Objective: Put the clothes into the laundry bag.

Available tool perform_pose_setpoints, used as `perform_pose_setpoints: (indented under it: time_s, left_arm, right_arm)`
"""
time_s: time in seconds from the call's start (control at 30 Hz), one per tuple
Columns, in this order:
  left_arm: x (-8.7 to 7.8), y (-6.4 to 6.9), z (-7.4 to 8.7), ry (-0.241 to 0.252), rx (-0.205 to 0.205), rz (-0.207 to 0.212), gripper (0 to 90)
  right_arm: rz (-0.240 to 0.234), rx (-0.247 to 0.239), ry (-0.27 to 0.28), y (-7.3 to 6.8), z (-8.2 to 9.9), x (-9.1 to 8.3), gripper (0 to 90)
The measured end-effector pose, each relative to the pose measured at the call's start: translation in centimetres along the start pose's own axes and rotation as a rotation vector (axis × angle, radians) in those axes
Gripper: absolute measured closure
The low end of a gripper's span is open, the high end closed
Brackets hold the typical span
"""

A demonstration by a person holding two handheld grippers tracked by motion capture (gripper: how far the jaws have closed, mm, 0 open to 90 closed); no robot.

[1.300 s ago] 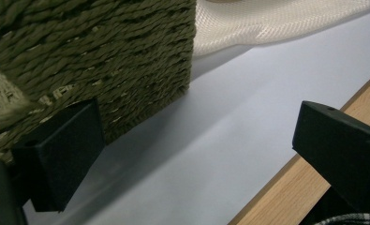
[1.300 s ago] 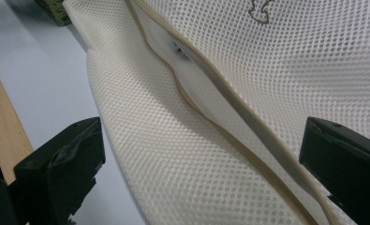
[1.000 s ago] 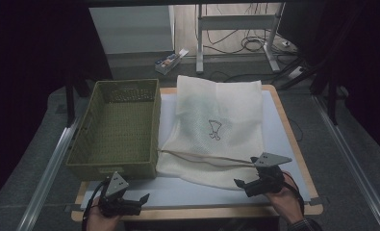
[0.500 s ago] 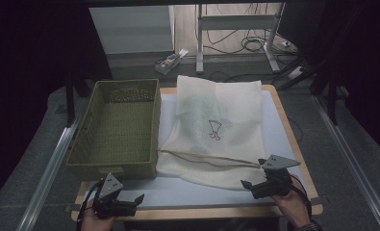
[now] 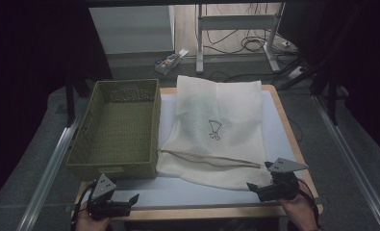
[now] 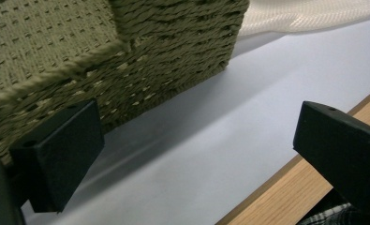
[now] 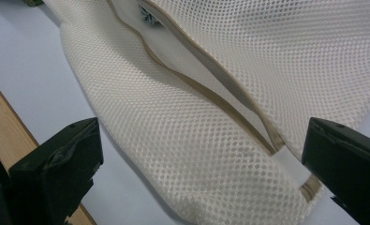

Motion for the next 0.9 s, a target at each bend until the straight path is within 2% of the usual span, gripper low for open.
perform_pose_setpoints:
  time_s: [0.57, 0.9]
  left_arm:
    - [-0.9, -1.3, 0.6, 0.016, -0.025, -0.016, 1.9]
    - [-1.2, -1.6, 0.8, 0.029, -0.031, -0.007, 1.8]
  right_arm:
    - [0.034, 0.029, -0.005, 0.6, 1.3, -1.5, 0.0]
    - [0.048, 0.054, -0.013, 0.8, 2.2, -2.4, 0.0]
Point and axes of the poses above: each handheld gripper's, and its own axes: x roughly forward along the jaws, z roughly out of its underside, y roughly to its right, the point moved 6 cm from there along x, roughly forward along the jaws, and after that the axes turned 6 degrees about -x, right-handed, at the moved point
